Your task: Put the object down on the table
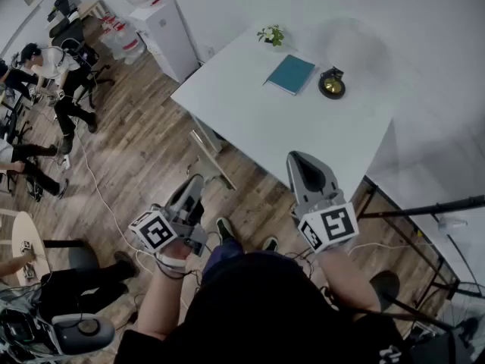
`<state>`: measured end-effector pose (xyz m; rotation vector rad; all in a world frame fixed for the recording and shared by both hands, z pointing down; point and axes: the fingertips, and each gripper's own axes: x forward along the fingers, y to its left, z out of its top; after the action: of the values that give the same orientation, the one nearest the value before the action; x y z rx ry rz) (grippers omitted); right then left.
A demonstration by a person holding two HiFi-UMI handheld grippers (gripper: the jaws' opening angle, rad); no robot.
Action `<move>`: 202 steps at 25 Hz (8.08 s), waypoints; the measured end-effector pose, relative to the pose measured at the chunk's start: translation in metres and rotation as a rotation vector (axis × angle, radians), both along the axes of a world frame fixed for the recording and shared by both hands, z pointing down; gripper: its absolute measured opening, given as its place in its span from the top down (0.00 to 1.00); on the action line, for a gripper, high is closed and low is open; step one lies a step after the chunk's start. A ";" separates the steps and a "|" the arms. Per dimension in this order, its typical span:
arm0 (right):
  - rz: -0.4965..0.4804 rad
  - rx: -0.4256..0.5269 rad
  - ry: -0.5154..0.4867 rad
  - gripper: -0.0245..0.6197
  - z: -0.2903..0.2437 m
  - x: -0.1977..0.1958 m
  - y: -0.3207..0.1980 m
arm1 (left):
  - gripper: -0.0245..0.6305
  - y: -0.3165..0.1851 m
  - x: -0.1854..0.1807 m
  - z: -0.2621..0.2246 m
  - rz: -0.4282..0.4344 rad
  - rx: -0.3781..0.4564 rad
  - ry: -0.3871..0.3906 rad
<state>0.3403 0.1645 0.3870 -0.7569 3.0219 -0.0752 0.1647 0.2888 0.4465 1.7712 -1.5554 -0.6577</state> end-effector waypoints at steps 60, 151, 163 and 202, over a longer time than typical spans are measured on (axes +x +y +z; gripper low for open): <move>-0.032 -0.098 0.056 0.95 0.057 -0.342 -0.208 | 0.95 -0.165 -0.360 0.025 -0.168 -0.042 0.003; 0.869 -0.360 0.143 0.95 0.119 -0.258 -0.328 | 0.74 -0.617 -0.311 0.275 0.840 -0.637 -0.118; 0.828 -0.305 0.135 0.95 0.100 -0.264 -0.334 | 0.74 -0.594 -0.338 0.182 0.763 -0.374 -0.301; 0.647 0.059 0.040 0.95 -0.037 -0.313 -0.347 | 0.87 -0.495 -0.302 -0.138 0.378 0.473 -0.959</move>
<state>0.0269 -0.1824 0.3498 -1.6836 2.6335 0.0443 -0.1374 -0.2058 0.3083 2.9125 -1.6030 0.0770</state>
